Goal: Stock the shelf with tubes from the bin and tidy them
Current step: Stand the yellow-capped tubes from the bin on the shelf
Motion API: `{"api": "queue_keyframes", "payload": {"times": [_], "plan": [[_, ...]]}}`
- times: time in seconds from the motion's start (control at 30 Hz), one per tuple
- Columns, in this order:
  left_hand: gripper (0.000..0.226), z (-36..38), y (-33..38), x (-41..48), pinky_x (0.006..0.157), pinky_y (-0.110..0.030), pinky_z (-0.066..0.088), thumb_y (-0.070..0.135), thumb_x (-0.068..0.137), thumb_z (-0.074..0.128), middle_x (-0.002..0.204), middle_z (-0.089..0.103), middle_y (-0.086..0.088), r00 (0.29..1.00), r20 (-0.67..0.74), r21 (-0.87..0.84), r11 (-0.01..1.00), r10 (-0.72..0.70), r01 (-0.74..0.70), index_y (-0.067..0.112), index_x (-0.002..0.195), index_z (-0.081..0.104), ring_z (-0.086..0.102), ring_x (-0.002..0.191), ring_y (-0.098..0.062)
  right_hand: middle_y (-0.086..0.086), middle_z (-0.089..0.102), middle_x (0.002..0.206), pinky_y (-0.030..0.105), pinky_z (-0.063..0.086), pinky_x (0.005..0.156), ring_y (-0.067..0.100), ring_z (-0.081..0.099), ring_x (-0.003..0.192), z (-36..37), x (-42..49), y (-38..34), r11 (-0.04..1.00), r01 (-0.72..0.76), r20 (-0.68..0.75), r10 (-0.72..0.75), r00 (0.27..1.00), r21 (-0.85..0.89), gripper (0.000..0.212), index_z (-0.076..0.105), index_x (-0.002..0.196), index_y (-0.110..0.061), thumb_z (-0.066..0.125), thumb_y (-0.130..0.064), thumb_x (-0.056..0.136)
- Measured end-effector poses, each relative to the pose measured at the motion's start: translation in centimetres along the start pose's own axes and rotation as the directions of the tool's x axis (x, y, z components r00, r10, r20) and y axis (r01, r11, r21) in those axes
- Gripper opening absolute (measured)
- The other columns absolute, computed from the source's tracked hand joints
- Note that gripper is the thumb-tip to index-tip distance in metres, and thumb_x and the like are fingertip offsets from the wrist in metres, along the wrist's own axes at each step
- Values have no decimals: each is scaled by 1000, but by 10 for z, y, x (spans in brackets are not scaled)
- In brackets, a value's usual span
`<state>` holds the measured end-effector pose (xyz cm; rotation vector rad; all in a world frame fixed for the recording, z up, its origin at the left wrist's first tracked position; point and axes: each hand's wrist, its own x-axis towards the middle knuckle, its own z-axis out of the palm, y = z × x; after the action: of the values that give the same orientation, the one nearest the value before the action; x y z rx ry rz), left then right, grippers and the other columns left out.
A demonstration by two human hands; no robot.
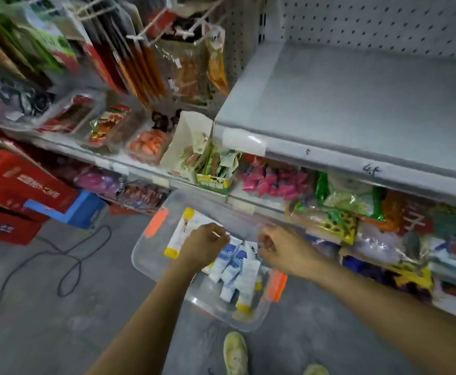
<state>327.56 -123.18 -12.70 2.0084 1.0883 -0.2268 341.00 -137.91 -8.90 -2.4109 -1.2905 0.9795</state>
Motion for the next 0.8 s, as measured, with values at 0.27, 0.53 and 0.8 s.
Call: {"api": "queue_keyframes", "payload": {"times": [0.27,0.53,0.8], "plan": [[38,82,-103,95,97,-30,38,26,95,55,132,55,-15,983,112,233,965,-149,120,9,129,53,51,124,-30,16,50,134,32,42,96,33,49,123,126,99,34,976,-200,248,216,944,-87,38,52,125,-9,57,-26,91],[44,135,-118,145,101,-38,32,25,98,47,130,46,-15,998,-9,681,731,-55,46,1,134,39,44,119,-32,20,44,137,38,46,92,37,53,120,180,144,57,931,-304,203,343,917,-201,57,26,142,-2,52,-17,94],[67,142,-113,170,98,-34,42,36,88,66,137,44,-15,961,-108,539,797,-256,273,2,138,38,47,125,-27,13,55,131,32,46,88,32,56,118,184,150,52,917,-343,250,387,888,-202,30,51,124,-7,50,-21,97]]}}
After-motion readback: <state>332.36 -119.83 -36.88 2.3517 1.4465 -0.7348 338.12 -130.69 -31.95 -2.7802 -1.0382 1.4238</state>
